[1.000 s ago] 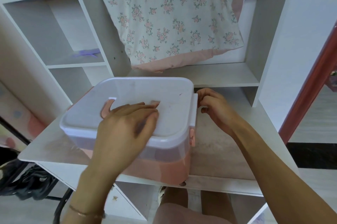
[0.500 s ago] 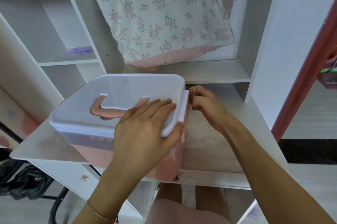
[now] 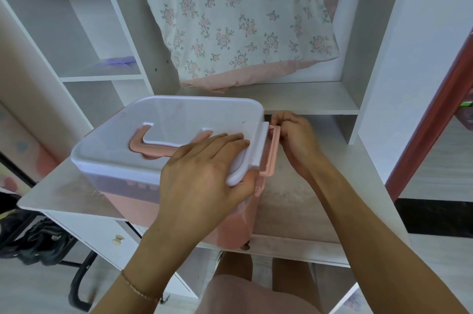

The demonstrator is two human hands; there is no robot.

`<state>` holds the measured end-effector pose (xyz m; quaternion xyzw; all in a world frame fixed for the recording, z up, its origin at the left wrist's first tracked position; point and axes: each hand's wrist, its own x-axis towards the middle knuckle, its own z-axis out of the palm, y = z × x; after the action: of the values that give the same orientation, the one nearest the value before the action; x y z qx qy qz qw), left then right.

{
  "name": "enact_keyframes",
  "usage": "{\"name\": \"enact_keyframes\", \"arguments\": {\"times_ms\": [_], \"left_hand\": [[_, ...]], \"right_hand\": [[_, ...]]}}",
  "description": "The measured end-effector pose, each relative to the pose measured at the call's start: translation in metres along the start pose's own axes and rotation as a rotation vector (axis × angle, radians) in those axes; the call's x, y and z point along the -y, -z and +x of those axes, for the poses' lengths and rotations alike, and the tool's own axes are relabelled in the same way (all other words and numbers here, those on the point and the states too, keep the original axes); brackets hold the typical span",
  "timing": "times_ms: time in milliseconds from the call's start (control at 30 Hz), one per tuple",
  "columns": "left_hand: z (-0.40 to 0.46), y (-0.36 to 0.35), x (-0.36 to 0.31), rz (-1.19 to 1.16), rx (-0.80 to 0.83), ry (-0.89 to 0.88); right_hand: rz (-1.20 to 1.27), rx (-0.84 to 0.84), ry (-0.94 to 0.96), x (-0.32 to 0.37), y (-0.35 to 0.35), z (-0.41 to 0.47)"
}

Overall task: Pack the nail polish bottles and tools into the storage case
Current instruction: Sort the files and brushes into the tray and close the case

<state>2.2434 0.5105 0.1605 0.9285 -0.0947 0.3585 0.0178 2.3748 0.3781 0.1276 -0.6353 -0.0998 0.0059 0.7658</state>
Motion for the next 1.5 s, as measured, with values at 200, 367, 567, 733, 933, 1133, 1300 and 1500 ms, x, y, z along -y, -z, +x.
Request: {"name": "enact_keyframes", "arguments": {"times_ms": [200, 367, 567, 733, 933, 1133, 1300, 1500], "left_hand": [[-0.002, -0.003, 0.0, -0.007, -0.017, -0.005], [0.0, -0.001, -0.003, 0.005, 0.006, 0.032], [0.01, 0.002, -0.026, 0.035, 0.08, 0.208], [0.014, 0.003, -0.031, 0.047, 0.037, 0.242], [0.013, 0.001, -0.03, 0.014, 0.026, 0.244], [0.006, 0.005, -0.008, -0.012, 0.092, 0.082], [0.006, 0.009, 0.009, -0.043, 0.133, 0.214], [0.006, 0.003, 0.01, 0.003, 0.101, 0.19]], "right_hand": [[0.055, -0.005, 0.047, -0.013, 0.006, -0.017], [0.095, -0.03, 0.176, -0.023, 0.0, -0.031], [0.003, -0.068, 0.259, -0.019, -0.009, -0.036], [0.06, -0.045, 0.255, -0.018, -0.012, -0.035], [0.067, -0.032, 0.228, -0.028, -0.015, -0.035], [0.081, 0.002, 0.104, -0.061, -0.014, -0.061], [0.104, 0.101, 0.064, -0.064, -0.024, -0.067], [-0.136, 0.121, 0.075, -0.061, -0.026, -0.063]]}}
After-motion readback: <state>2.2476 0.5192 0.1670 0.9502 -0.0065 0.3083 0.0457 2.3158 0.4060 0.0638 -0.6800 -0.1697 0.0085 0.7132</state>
